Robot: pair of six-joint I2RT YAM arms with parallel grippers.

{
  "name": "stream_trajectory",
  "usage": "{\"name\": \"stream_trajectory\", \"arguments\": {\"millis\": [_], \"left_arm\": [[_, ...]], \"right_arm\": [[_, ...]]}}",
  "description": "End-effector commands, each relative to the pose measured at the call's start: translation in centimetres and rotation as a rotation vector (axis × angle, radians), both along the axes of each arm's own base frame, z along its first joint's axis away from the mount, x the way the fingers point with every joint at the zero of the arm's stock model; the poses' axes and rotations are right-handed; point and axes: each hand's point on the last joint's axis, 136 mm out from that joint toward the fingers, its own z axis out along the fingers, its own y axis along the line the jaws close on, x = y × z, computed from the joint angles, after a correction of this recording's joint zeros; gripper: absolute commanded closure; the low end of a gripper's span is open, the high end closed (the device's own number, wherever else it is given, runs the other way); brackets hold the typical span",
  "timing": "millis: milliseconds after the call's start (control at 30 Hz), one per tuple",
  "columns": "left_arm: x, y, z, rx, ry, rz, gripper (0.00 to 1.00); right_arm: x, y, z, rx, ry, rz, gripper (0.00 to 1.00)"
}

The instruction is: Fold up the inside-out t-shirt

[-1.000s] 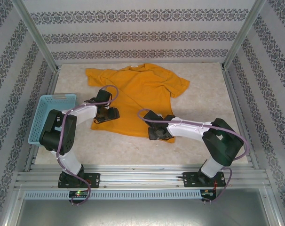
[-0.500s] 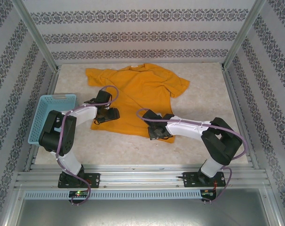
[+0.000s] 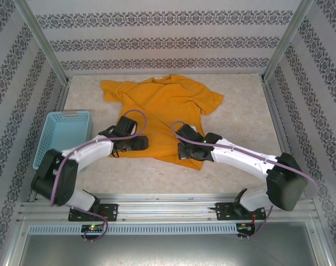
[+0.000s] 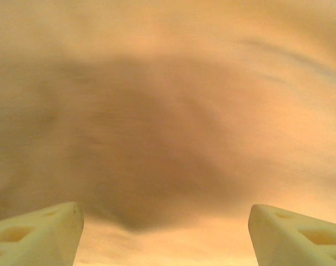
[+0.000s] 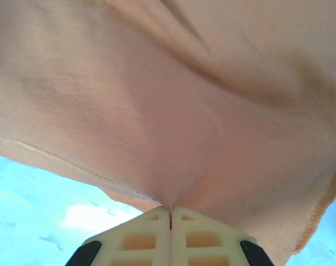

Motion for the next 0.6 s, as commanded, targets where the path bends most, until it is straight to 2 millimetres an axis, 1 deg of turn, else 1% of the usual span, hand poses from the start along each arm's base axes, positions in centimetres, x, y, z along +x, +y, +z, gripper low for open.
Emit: {"name": "stream_trajectory", "arguments": {"millis": [0, 67, 133, 167, 300, 367, 467, 533, 567], "left_arm": [[-0.1, -4.7, 6.0, -0.027, -0.306, -0.228, 0.11], [-1.4, -6.7, 7.7, -0.038, -0.409, -0.327, 0.02], [-2.0, -8.0, 8.1, -0.049, -0.446, -0.376, 0.00], [-2.1, -8.5, 7.9, -0.048, -0.442, -0.397, 0.00], [-2.2, -10.6, 6.4, -0.003, -0.431, -0.457, 0.00], [-1.6, -11.0, 5.1, 0.054, -0.417, -0.444, 0.00], [-0.3, -10.8, 3.1, 0.138, -0.377, -0.398, 0.00], [0.6, -10.4, 2.4, 0.185, -0.364, -0.356, 0.00], [0.9, -10.1, 2.1, 0.204, -0.361, -0.337, 0.02]], "right_arm": [[0.3, -0.3, 1.9, 0.041, -0.038, -0.003, 0.97], [0.7, -0.3, 2.9, 0.081, -0.056, -0.008, 0.98], [0.8, -0.1, 3.9, 0.114, -0.072, -0.004, 0.98], [0.9, 0.0, 4.5, 0.131, -0.078, 0.001, 0.98], [1.0, 0.5, 6.2, 0.189, -0.100, 0.009, 0.98], [1.1, 0.6, 6.8, 0.215, -0.107, 0.012, 0.98], [1.0, 0.5, 7.0, 0.230, -0.107, 0.008, 0.98], [1.0, 0.3, 7.1, 0.236, -0.105, -0.001, 0.98], [1.0, 0.0, 7.2, 0.240, -0.107, -0.012, 0.98]]}}
